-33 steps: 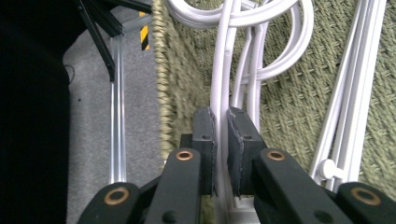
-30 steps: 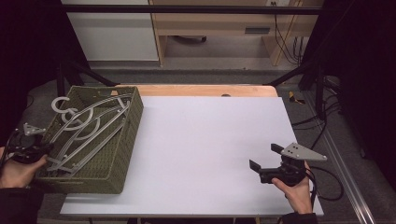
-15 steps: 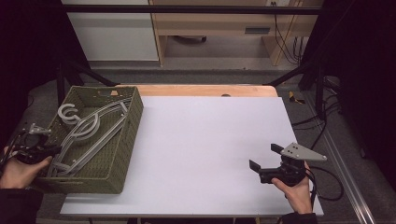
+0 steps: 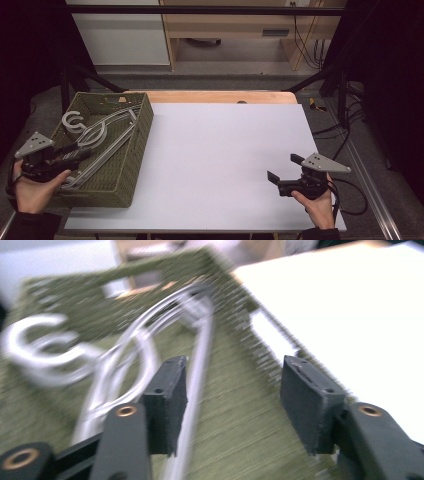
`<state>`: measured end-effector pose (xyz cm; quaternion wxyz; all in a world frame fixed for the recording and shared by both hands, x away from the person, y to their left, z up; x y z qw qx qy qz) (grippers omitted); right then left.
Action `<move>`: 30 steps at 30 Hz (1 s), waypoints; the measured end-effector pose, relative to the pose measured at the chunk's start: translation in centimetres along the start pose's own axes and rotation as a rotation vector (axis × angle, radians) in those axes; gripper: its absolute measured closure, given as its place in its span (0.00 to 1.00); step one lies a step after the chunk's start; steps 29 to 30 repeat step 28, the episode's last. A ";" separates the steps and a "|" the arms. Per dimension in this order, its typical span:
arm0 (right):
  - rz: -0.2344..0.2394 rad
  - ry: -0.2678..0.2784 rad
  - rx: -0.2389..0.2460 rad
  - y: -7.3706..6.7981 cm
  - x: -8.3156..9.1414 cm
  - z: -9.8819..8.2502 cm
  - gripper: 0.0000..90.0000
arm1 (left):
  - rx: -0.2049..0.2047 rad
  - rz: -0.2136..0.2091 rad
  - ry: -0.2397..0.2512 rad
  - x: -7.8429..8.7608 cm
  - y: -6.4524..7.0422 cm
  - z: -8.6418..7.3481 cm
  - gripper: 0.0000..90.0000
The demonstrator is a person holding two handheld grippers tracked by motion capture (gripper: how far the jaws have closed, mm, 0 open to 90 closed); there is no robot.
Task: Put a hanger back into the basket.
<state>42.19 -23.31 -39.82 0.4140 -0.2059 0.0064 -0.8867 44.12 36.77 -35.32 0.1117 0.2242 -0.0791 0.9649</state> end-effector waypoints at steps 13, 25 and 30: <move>-0.004 0.010 -0.001 0.1 0.3 0.0 0.00 | -0.017 -0.207 0.101 -0.6 8.0 0.0 0.28; 0.003 0.015 0.005 0.1 0.3 0.0 0.00 | -0.080 -0.264 0.075 -2.5 11.9 -1.4 0.12; 0.002 0.016 0.007 0.1 0.3 0.0 0.00 | -0.083 -0.263 0.074 -2.6 12.1 -1.4 0.13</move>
Point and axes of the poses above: each handheld gripper's, and its own axes: x roughly backward along the jaws, z roughly out of its top, y roughly to its right, the point moved 3 cm from there along -x, roughly forward along the jaws, and after that the axes turned 14 degrees about z, right-handed, at the moved point
